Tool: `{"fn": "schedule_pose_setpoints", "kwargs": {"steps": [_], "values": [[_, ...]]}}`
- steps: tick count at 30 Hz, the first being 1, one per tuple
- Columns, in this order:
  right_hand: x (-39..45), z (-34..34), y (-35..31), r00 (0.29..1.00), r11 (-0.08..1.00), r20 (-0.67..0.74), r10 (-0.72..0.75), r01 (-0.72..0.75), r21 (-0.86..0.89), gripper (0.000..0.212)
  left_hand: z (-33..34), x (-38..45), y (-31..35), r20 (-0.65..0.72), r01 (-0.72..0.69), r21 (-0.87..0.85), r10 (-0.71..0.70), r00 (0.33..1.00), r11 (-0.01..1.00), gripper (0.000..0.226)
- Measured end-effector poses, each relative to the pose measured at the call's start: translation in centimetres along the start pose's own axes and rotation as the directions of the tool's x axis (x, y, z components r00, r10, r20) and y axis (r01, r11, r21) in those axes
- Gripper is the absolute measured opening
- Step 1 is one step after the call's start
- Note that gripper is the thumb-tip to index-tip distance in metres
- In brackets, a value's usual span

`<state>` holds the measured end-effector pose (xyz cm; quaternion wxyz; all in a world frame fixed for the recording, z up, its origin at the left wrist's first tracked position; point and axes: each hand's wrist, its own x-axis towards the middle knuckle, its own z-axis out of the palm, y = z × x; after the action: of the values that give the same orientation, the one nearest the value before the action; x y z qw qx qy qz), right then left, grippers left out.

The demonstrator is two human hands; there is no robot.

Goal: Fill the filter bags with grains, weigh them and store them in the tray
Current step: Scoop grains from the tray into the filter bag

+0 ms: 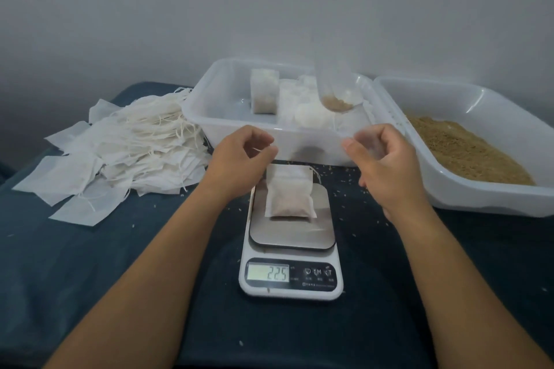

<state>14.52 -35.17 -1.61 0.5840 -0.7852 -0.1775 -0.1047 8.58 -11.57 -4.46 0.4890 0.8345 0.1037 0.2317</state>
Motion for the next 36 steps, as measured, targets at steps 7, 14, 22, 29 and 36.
{"fn": "schedule_pose_setpoints", "kwargs": {"steps": [7,14,22,29,36], "values": [[0.4,-1.1,-0.2,0.996,0.998,-0.087,-0.017,0.021,0.052,0.029,-0.9,0.8,-0.5,-0.129,0.187,-0.161,-0.209,0.969,0.969,0.015],[0.7,-1.2,0.2,0.993,0.999,-0.115,-0.015,0.02,0.044,0.028,-1.1,0.8,-0.3,-0.105,0.212,-0.14,-0.228,0.968,0.967,0.016],[0.8,-0.9,0.5,0.995,0.999,-0.091,-0.029,0.031,0.022,0.029,-1.0,0.2,0.1,0.081,0.179,0.114,-0.189,0.979,0.977,0.022],[0.6,-0.3,0.9,0.999,0.994,0.052,-0.004,0.01,-0.109,0.021,-1.1,0.0,0.3,0.213,0.165,0.12,-0.187,0.959,0.979,0.019],[-0.1,0.3,0.1,0.951,0.99,0.305,0.046,-0.003,-0.141,0.021,-1.0,-0.3,1.1,0.25,0.029,0.016,-0.032,0.968,0.999,0.023]]}}
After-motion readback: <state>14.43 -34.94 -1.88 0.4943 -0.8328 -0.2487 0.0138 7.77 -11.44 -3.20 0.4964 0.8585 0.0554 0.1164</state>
